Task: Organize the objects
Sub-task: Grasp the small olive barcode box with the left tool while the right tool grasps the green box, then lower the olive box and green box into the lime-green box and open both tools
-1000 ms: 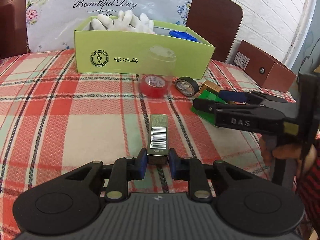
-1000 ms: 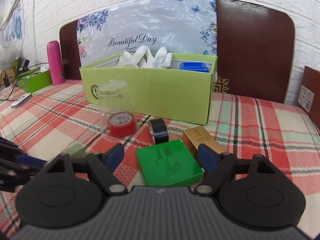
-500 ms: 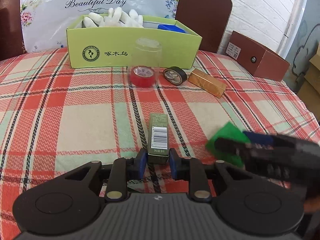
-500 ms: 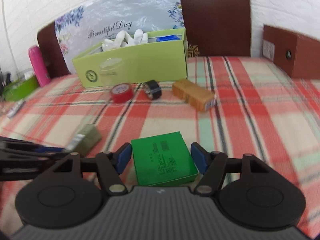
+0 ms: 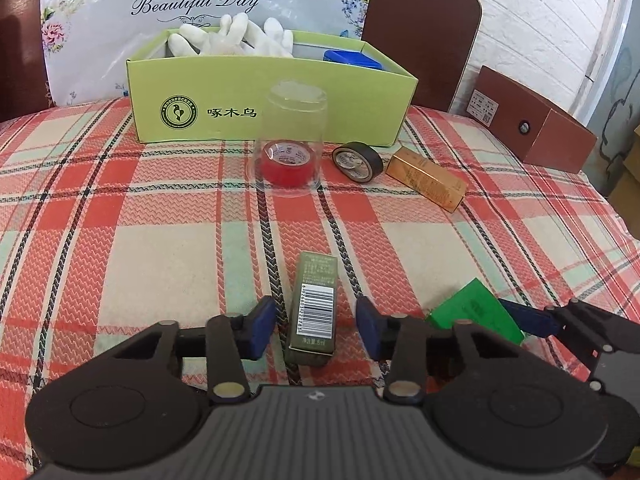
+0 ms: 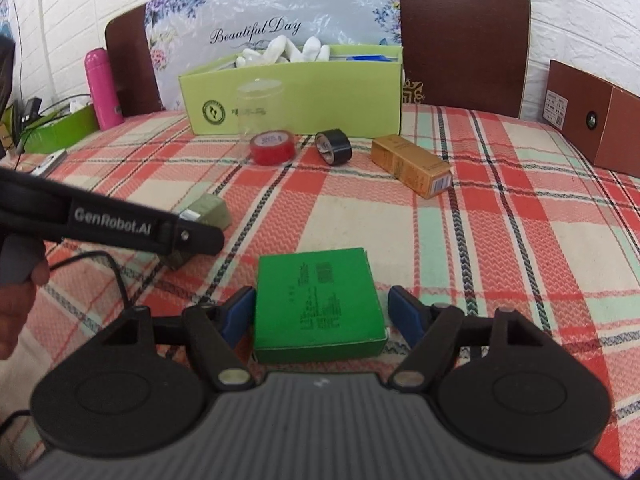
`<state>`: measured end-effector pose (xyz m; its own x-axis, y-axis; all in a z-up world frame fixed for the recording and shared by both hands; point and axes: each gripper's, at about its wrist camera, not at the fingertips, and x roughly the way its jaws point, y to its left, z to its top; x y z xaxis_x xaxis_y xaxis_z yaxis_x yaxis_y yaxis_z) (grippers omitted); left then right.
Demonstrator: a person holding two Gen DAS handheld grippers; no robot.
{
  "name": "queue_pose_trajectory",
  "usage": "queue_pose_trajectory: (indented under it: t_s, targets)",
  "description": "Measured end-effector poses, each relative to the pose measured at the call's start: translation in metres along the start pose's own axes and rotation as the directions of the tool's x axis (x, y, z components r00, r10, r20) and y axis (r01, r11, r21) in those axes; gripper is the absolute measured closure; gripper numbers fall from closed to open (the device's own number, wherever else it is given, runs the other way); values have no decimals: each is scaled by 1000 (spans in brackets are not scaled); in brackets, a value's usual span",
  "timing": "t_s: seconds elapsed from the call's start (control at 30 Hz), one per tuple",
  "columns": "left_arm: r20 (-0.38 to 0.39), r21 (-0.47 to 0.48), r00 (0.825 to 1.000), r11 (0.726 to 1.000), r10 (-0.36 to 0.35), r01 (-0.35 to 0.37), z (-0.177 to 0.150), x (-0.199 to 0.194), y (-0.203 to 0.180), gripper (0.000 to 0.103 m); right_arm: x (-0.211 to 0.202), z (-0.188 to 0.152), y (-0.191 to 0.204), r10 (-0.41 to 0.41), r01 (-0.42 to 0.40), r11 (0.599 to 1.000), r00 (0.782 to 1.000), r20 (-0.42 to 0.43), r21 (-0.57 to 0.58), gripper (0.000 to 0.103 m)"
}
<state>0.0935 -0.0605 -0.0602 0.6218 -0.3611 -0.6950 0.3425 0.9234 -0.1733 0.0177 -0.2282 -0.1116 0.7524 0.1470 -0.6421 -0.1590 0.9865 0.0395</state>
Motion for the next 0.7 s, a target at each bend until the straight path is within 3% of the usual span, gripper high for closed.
queue_pose_trajectory:
  t_s: [0.1, 0.27, 0.33, 0.53, 0.7]
  targets:
    - [-1, -7, 1000, 1000, -3, 3, 1, 2, 1, 65, 1, 1, -1, 5, -5, 1000, 1000, 4, 0, 40]
    - [-1, -7, 1000, 1000, 0, 0, 1, 2, 1, 67, 2, 2, -1, 9, -9, 1000, 1000, 0, -6, 42]
    - [-1, -1, 1000, 1000, 8, -8, 2, 2, 2, 79, 2, 3, -1, 9, -9, 1000, 1000, 0, -5, 43]
    - [3, -26, 1000, 1000, -5, 5, 1, -2, 5, 80, 1, 4, -1, 20, -20, 1000, 1000, -5, 4, 43]
    - [18, -57, 999, 998, -31, 32, 2, -13, 8, 80, -3, 8, -10, 104, -102, 990, 995, -8, 94, 43]
